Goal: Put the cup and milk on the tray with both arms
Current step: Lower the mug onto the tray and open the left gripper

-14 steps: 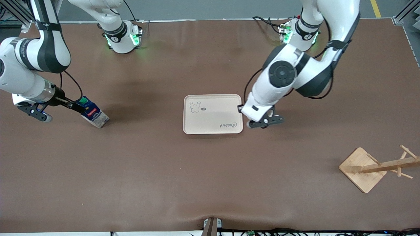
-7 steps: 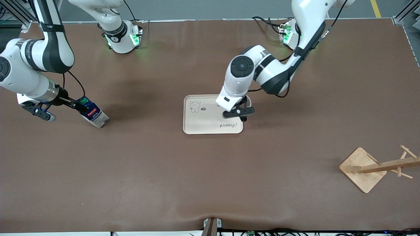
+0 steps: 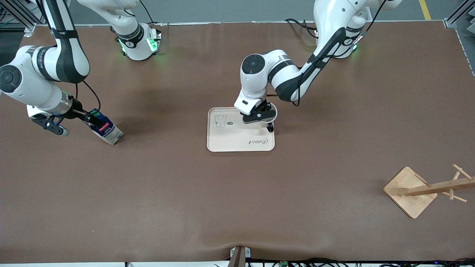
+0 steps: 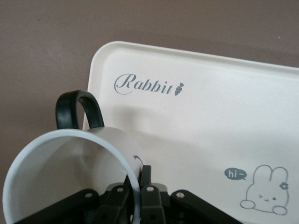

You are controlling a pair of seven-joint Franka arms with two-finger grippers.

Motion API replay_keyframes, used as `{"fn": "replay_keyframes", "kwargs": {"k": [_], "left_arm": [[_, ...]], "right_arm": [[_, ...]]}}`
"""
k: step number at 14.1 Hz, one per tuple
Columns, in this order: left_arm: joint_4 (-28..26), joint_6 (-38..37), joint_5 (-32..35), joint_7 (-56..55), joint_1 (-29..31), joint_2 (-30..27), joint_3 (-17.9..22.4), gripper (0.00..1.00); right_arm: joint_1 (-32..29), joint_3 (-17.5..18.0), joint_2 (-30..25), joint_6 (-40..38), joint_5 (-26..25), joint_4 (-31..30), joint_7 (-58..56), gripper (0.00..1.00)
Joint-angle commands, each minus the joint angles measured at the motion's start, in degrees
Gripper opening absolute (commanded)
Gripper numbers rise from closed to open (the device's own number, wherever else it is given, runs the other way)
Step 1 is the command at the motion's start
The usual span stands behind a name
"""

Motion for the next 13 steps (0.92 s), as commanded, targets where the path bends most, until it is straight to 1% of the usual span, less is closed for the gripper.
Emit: {"fn": "replay_keyframes", "kwargs": {"k": [1,5,6,7,8,11,12,13], "left_arm": [[-0.9,3.2,3.5,-2.7,-0.4,1.0,0.3,0.0],[-1.0,4.3,3.6,-4.7,-0.8,1.5,0.2,0.0],[-1.0,4.3,3.6,-5.2,-1.3,1.6,0.2,0.0],[-1.0,4.3,3.6,-5.5,-1.4,1.7,0.2,0.0],[-1.0,4.3,3.6,-5.5,-1.4,2.0,0.2,0.0],[-0.8,4.2,3.6,-5.5,-1.4,2.1,0.2,0.01],[-0.7,4.1,3.6,-5.5,-1.3,2.2,0.2,0.7],[-0.6,3.9,3.6,-5.3,-1.4,2.1,0.2,1.0]], "right_arm": [[-0.2,0.4,-2.6,4.1,-1.2,-4.4,1.4,1.0],[-0.2,0.4,-2.7,4.4,-1.1,-5.1,1.4,1.0],[-0.3,0.4,-2.7,4.3,-1.1,-5.2,1.4,0.89],[-0.3,0.3,-2.7,4.3,-0.9,-5.2,1.4,0.58],[-0.3,0.3,-2.8,4.2,-0.6,-5.1,1.4,0.43],[-0.3,0.3,-2.9,4.1,-0.5,-4.9,1.4,0.38],[-0.3,0.3,-3.1,4.0,-0.5,-4.7,1.4,0.38],[-0.2,0.3,-3.5,3.9,-0.5,-4.7,1.4,0.38]]}}
